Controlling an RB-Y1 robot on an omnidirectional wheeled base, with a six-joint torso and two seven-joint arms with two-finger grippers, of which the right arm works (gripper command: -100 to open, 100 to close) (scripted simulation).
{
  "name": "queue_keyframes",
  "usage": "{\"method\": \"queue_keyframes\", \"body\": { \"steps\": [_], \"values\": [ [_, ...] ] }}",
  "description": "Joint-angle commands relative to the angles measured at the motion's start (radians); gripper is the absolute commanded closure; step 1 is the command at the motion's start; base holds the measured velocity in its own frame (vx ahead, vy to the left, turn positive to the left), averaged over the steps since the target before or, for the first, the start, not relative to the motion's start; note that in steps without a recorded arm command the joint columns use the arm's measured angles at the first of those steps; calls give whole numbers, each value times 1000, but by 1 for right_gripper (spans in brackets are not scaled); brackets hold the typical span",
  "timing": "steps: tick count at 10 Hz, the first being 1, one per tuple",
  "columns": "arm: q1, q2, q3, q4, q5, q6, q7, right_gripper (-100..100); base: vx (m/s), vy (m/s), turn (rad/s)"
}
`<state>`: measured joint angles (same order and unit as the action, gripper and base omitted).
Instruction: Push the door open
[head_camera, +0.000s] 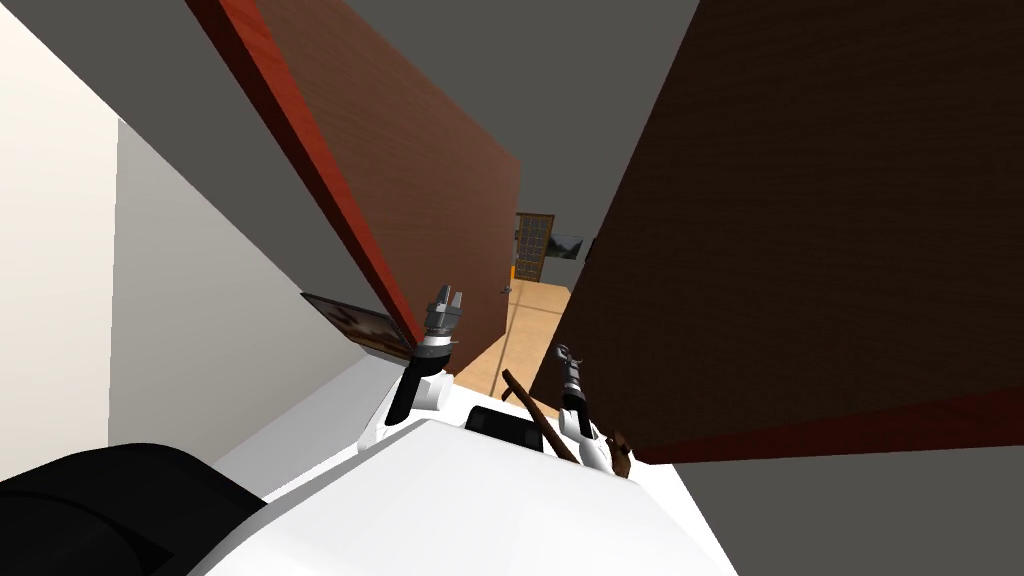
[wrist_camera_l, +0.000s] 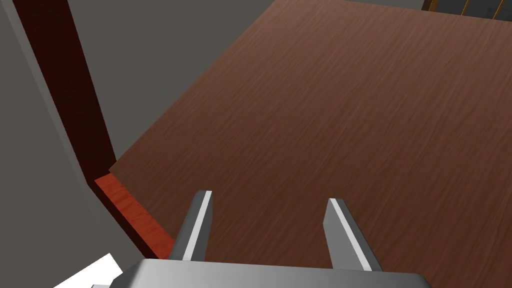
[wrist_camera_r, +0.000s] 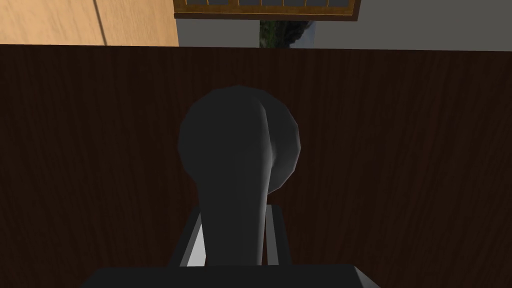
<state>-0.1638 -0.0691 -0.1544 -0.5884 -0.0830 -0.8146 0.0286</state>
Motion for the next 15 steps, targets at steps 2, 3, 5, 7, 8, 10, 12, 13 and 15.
{"method": "queue_keyframes", "body": {
  "steps": [2,3,5,7,8,10,12,13,15],
  "values": [
    [-6,-13,-25,-11,-13,-2,18,100,173,4,-41],
    [-8,-14,-36,-10,-19,-3,28,100,187,-12,-56],
    [-13,-13,-60,-8,-33,-7,51,100,215,-5,-76],
    [-17,-11,-80,-6,-43,-10,69,100,136,-6,-35],
    [-17,-11,-80,-6,-43,-10,69,100,106,-6,-42],
    [-23,-5,-107,-3,-58,-15,95,100,132,0,-92],
    [-27,1,-128,-1,-70,-18,114,100,179,8,-56],
    [-27,1,-128,-1,-70,-18,114,100,112,-7,-17],
    [-33,13,-155,1,-85,-22,140,100,141,-4,-68]
  ]
}}
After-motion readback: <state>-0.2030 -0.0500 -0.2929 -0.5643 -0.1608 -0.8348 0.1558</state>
